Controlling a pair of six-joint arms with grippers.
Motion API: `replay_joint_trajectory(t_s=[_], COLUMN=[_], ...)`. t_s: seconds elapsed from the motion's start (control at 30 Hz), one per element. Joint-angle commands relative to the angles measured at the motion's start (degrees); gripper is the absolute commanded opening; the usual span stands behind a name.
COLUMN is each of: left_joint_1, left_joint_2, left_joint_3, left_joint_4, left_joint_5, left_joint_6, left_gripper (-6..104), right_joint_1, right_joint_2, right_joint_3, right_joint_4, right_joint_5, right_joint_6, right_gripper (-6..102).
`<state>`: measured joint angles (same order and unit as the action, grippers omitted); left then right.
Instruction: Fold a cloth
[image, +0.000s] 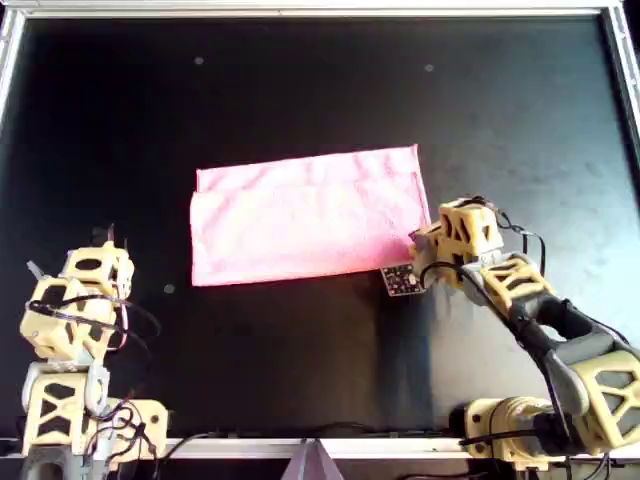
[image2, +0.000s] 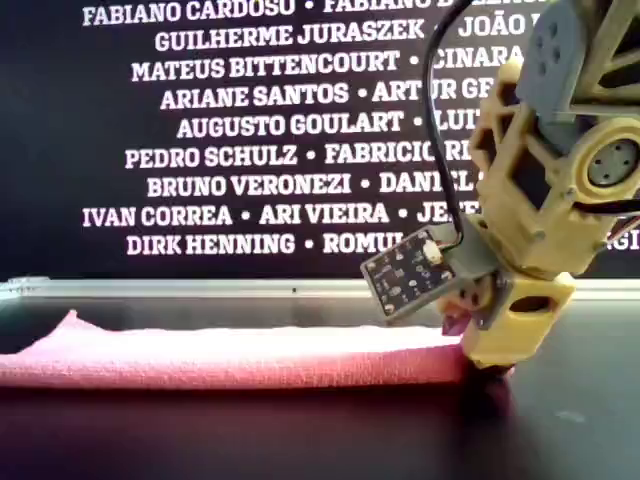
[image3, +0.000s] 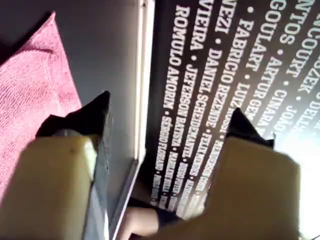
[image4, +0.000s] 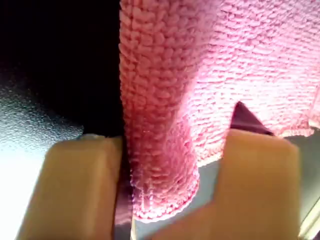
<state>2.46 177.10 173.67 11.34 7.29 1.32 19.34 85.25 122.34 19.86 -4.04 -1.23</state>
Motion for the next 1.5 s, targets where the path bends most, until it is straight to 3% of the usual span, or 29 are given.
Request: replay_joint_trajectory(t_s=[0.0,0.17,0.4,0.57,1.2,1.47], left_joint_1=[1.1,1.6,1.6,1.6,1.6,1.7], left_joint_2=[0.9,0.9,0.9,0.9,0.9,0.9], left_joint_3=[-0.8,-0.8,-0.8,-0.8,-0.8,-0.8], left_joint_4=[-0.4,-0.4,-0.4,-0.4,-0.4,-0.4], left_joint_5=[0.3,0.1,0.1,0.1,0.1,-0.4], left_joint_6=[0.2,0.2,0.3,0.3,0.3,0.2], left_gripper=[80,80,80,80,80,80], right_joint_1=[0.1,0.0,0.3,0.2,0.4,7.7], right_joint_2=[1.8,1.7,2.2,2.3,8.6,7.0], right_joint_3=[-1.3,-2.5,-1.6,-1.1,3.7,-5.9], right_joint_4=[1.4,0.5,0.5,0.5,0.4,0.4], right_joint_5=[0.3,-0.5,-0.6,-0.6,-0.7,0.4], right_joint_6=[0.35,-0.44,0.35,0.35,0.44,0.44], right_gripper=[51,29,16,-3,-1,-1])
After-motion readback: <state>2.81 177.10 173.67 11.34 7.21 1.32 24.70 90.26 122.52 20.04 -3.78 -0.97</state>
